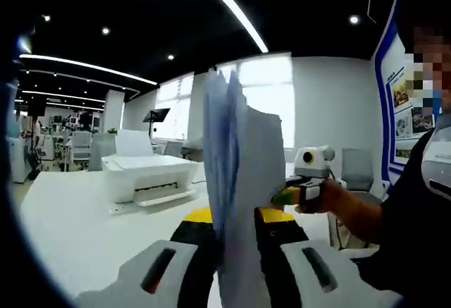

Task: Organize the stack of printing papers by aligning and flattening the scattered papers on the table

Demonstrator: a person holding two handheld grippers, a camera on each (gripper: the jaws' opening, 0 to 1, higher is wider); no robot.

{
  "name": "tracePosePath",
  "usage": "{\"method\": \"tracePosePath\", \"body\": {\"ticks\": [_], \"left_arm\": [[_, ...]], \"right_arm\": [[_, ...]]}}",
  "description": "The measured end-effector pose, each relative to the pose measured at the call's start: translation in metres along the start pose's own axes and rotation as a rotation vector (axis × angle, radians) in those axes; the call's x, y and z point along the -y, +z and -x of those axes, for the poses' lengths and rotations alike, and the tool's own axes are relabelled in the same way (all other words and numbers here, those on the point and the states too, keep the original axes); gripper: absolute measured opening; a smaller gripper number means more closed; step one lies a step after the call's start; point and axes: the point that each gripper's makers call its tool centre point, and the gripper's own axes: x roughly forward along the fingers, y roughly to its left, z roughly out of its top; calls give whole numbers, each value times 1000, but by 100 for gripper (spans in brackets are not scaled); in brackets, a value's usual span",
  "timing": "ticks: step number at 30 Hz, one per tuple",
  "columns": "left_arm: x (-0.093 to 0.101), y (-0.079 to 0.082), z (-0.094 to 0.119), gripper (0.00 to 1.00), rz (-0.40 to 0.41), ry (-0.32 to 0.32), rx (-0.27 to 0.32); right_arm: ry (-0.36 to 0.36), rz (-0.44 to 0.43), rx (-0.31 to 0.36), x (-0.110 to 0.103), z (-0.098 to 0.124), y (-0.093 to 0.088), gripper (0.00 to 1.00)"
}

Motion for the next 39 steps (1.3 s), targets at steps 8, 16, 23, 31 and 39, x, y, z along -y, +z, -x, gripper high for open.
{"method": "tracePosePath", "body": {"ticks": [8,16,23,31,39], "left_arm": [[-3,-4,-2,30,15,-14,-3],[7,-8,-6,21,-31,-45,-7],[6,-7,-3,20,-47,-28,-16],[4,-11,1,24,-35,-31,-19],[13,-10,1,7,-32,-99,-20]], "right_arm": [[20,-18,1,-3,3,-1,20],[44,-15,-4,-11,2,-6,16],[71,73,-22,-25,3,-3,14],[87,77,8,-22,16,5,19],[128,95,38,-27,28,17,0]]}}
